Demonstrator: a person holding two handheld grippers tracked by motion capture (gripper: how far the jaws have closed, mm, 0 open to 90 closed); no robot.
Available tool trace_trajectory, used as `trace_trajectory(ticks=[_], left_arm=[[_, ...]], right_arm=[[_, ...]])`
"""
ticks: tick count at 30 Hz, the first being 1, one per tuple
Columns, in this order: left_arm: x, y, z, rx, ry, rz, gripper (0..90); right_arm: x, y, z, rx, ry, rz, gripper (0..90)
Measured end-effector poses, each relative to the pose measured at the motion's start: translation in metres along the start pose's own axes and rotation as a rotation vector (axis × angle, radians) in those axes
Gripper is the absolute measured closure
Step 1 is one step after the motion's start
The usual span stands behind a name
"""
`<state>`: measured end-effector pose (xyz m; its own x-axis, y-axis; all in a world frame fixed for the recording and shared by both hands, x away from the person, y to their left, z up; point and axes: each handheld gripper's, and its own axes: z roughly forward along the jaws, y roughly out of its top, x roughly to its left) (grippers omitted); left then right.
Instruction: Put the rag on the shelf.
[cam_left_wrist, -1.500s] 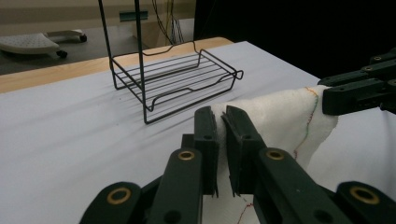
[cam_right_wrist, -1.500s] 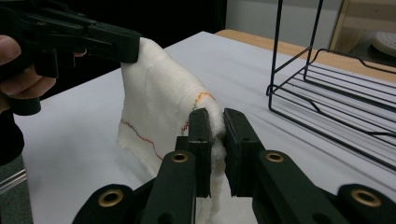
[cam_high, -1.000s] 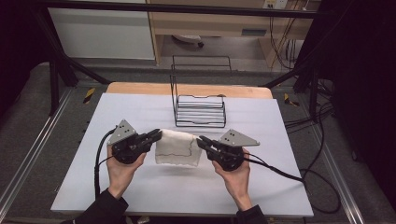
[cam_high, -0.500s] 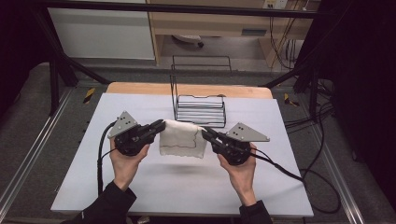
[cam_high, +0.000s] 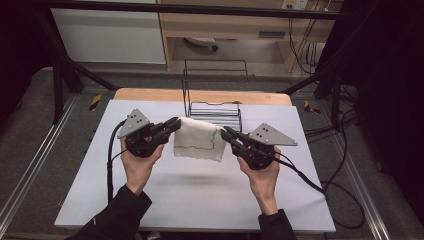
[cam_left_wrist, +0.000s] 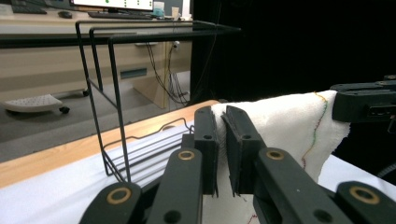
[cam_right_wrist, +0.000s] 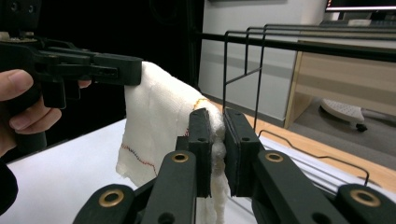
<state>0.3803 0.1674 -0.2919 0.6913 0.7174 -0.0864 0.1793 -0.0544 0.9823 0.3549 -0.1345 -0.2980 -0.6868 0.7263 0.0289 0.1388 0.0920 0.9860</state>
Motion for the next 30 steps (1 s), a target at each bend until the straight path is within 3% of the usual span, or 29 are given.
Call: trace_trajectory(ticks=[30], left_arm=[[0.006, 0.046, 0.025, -0.093, 0.013, -0.012, 83.5]], right_arm=[[-0.021, 0.05, 0.003, -0.097, -0.086, -0.039, 82.6]])
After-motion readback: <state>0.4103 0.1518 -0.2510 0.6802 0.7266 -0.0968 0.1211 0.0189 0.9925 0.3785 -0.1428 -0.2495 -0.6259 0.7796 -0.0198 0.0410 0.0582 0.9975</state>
